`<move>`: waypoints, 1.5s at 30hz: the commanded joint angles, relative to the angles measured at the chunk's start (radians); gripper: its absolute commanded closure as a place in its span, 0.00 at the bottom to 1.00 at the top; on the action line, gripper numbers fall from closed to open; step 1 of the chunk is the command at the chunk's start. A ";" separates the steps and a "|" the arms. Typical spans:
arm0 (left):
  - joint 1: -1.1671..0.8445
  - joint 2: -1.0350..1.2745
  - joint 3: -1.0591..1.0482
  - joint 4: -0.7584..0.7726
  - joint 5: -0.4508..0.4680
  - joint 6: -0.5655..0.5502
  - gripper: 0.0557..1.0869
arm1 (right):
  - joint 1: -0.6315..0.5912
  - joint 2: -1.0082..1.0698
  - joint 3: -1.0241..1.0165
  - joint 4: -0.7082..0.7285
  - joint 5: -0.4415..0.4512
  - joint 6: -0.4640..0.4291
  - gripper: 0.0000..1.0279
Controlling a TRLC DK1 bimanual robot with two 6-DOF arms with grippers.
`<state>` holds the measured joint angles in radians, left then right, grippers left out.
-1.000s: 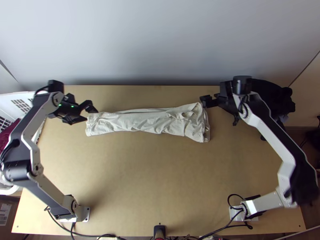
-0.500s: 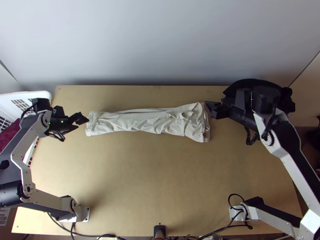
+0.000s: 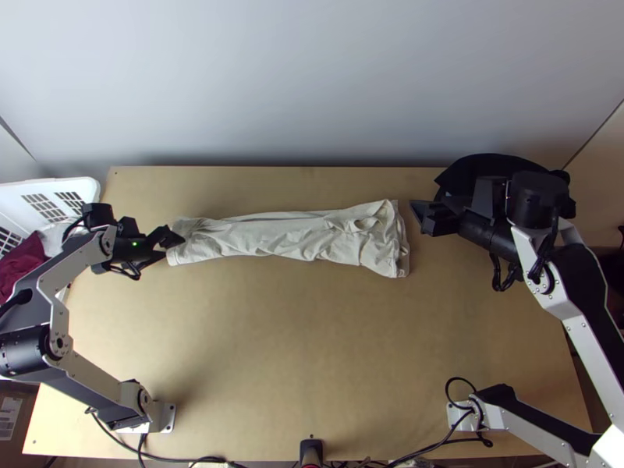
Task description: Fold the t-shirt
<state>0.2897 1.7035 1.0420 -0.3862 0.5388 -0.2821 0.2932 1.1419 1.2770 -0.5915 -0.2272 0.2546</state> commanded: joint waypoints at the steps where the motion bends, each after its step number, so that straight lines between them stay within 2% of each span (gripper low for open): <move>1: -0.050 0.068 0.035 0.018 0.030 -0.058 0.07 | -0.016 -0.011 -0.018 -0.013 0.000 0.008 0.04; 2: -0.066 0.070 0.036 0.027 0.032 -0.071 0.07 | -0.019 -0.014 -0.021 -0.014 0.000 0.009 0.04; 5: -0.098 0.074 0.035 0.078 0.070 -0.140 0.17 | -0.026 -0.024 -0.039 -0.016 0.000 0.011 0.04; 14: -0.224 0.105 0.062 0.121 0.076 -0.173 0.16 | -0.028 -0.054 -0.082 -0.022 -0.001 0.011 0.04; 16: -0.227 0.125 0.073 0.124 0.073 -0.169 0.19 | -0.028 -0.060 -0.085 -0.025 -0.001 0.011 0.04; 17: -0.224 0.131 0.076 0.124 0.073 -0.169 0.35 | -0.028 -0.064 -0.088 -0.025 -0.001 0.011 0.04; 19: -0.201 0.145 0.089 0.124 0.070 -0.177 0.88 | -0.028 -0.070 -0.097 -0.025 -0.001 0.011 0.04; 20: -0.184 0.156 0.099 0.102 0.070 -0.181 0.96 | -0.028 -0.074 -0.100 -0.025 -0.001 0.011 0.04; 27: -0.020 0.076 0.056 0.010 0.073 -0.069 0.97 | -0.026 -0.091 -0.127 -0.021 -0.001 0.017 0.04; 32: 0.072 -0.015 0.053 -0.161 0.073 0.073 0.97 | -0.019 -0.093 -0.146 -0.010 -0.001 0.032 0.04; 39: 0.147 -0.166 0.058 -0.350 0.076 0.215 0.97 | -0.016 -0.111 -0.162 -0.004 -0.001 0.037 0.04; 45: 0.184 -0.180 0.059 -0.404 0.073 0.287 0.97 | -0.014 -0.139 -0.199 0.004 -0.001 0.037 0.04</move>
<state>0.4248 1.5700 1.0988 -0.7212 0.6128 -0.0834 0.2764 1.0286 1.1118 -0.5941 -0.2287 0.2886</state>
